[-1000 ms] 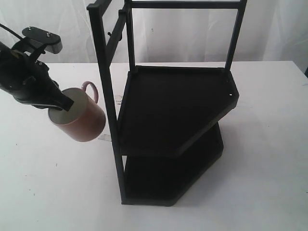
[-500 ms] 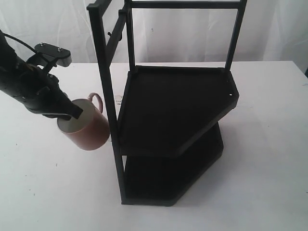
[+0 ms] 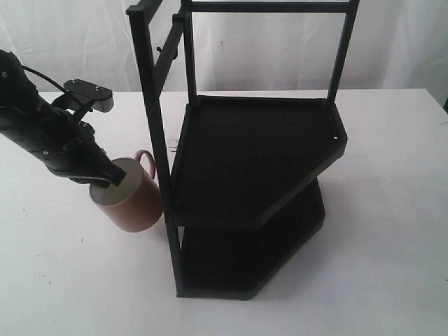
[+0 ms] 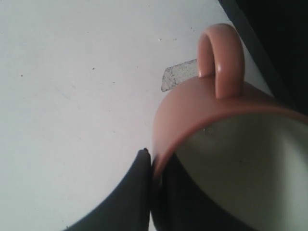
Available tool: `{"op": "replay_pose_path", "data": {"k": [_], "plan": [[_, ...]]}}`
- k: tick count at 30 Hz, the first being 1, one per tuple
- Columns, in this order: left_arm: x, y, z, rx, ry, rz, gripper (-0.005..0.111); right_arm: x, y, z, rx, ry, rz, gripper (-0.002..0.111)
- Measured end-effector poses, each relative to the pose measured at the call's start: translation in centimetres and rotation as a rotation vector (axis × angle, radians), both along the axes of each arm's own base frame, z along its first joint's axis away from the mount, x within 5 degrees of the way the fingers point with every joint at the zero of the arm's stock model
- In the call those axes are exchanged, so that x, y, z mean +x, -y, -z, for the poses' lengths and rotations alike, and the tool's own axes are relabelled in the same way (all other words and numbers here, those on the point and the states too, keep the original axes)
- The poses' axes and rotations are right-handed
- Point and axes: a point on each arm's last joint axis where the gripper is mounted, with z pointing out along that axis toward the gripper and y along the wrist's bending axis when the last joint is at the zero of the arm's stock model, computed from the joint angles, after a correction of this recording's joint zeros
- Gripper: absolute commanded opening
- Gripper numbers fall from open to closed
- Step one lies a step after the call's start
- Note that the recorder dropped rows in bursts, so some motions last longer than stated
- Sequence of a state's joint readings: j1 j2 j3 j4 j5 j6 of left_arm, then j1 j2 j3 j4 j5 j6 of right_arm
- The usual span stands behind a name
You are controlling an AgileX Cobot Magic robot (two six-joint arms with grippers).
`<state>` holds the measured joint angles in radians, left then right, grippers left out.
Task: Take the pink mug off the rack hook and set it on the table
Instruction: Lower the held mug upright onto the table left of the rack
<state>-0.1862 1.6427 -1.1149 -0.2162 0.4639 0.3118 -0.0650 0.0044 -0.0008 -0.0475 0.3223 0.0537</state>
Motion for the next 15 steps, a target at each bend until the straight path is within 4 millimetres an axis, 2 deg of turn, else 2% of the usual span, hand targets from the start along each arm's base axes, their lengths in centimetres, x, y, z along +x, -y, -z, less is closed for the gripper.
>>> {"op": "replay_pose_path", "data": {"k": [15], "plan": [[0.7, 0.1, 1.3, 0.026, 0.004, 0.034, 0.000, 0.0, 0.0, 0.0, 0.000, 0.000, 0.000, 0.000]]}}
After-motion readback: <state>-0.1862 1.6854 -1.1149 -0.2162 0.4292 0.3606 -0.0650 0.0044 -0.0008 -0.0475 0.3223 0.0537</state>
